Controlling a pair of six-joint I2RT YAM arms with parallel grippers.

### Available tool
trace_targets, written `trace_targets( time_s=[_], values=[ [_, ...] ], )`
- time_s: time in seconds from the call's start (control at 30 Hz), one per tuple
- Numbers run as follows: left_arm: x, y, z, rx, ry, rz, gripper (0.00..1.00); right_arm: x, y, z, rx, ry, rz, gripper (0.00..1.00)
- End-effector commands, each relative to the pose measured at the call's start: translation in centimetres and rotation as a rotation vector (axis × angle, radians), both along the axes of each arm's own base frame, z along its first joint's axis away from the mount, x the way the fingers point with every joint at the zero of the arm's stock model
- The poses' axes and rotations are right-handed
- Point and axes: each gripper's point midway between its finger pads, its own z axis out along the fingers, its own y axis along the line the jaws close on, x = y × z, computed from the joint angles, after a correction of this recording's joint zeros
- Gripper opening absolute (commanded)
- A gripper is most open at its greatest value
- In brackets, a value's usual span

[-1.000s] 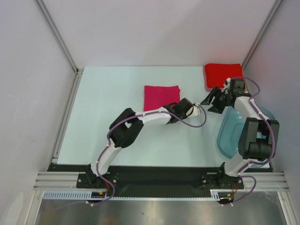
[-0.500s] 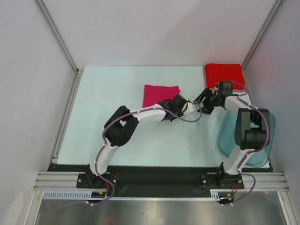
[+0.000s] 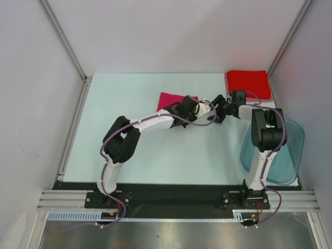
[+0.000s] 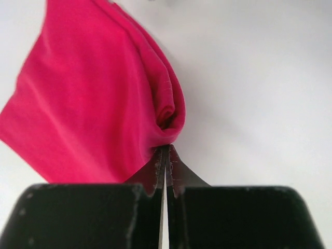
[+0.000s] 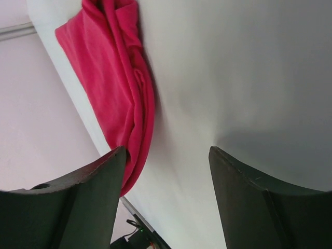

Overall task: Fold and stack the t-shirts
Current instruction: Neatly place the folded tshirt to the corner

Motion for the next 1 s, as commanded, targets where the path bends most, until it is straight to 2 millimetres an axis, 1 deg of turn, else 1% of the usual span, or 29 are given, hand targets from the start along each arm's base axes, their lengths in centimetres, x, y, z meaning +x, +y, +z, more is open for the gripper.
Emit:
trace_targets(
  time_s=[0.0, 0.07, 0.1, 0.17, 0.2, 0.27, 0.33, 0.37, 0.43, 0.47, 0.57, 0.7, 0.77, 0.83, 0.87, 0.93, 0.97],
  values=[
    [0.7, -0.4, 4.6, -0.108, -0.046, 0.01, 0.0, 2.8, 2.0, 2.7, 0.065, -0.134, 0.021, 0.72],
    [0.7, -0.5, 4.5, -0.11, -0.038, 0.01, 0.0, 3.3, 2.8, 3.1, 0.076, -0.151, 0.035, 0.71],
    [0.6, -0.6, 4.7, -0.113, -0.037, 0.006, 0.0, 3.4, 3.4, 2.9, 0.083, -0.153, 0.047, 0.72],
    [0.6, -0.6, 4.4, -0.109, -0.032, 0.006, 0.0, 3.8, 3.9, 3.2, 0.084, -0.17, 0.049, 0.72],
    [0.6, -0.6, 4.6, -0.111, -0.034, 0.008, 0.0, 4.0, 4.3, 2.7, 0.079, -0.16, 0.05, 0.72],
    [0.8, -0.5, 4.9, -0.115, -0.041, 0.011, 0.0, 4.4, 4.6, 2.4, 0.081, -0.148, 0.054, 0.73],
    [0.8, -0.5, 5.5, -0.117, -0.05, 0.01, 0.0, 4.3, 4.9, 1.3, 0.07, -0.123, 0.058, 0.73],
    [0.8, -0.5, 5.8, -0.121, -0.055, 0.009, 0.0, 4.6, 5.0, 1.5, 0.062, -0.131, 0.058, 0.72],
    [0.9, -0.4, 6.4, -0.127, -0.06, 0.011, 0.0, 4.4, 5.3, 0.6, 0.043, -0.109, 0.072, 0.73],
    [1.0, -0.5, 6.8, -0.131, -0.065, 0.012, 0.0, 4.7, 5.5, 0.6, 0.039, -0.114, 0.074, 0.72],
    [0.9, -0.4, 7.3, -0.135, -0.069, 0.014, 0.0, 4.6, 5.7, 0.0, 0.025, -0.1, 0.082, 0.72],
    [1.0, -0.3, 7.9, -0.136, -0.076, 0.02, 0.0, 5.0, 5.6, -0.5, 0.007, -0.095, 0.068, 0.7],
    [1.1, -0.3, 8.2, -0.14, -0.081, 0.021, 0.01, 5.0, 5.9, -0.7, 0.012, -0.09, 0.085, 0.68],
    [1.0, -0.2, 8.1, -0.131, -0.078, 0.022, 0.0, 4.5, 5.1, -1.1, -0.022, -0.057, 0.076, 0.68],
    [1.0, -0.6, 8.3, -0.145, -0.068, 0.011, 0.0, 4.5, 4.7, -1.0, -0.059, -0.081, 0.087, 0.68],
    [0.0, -1.5, 7.3, -0.152, -0.026, -0.015, 0.0, 4.4, 3.7, -0.3, -0.09, -0.085, 0.079, 0.68],
    [-0.4, -1.5, 6.4, -0.134, -0.018, -0.014, 0.07, 4.2, 3.5, -0.1, -0.082, -0.079, 0.086, 0.68]
  ],
)
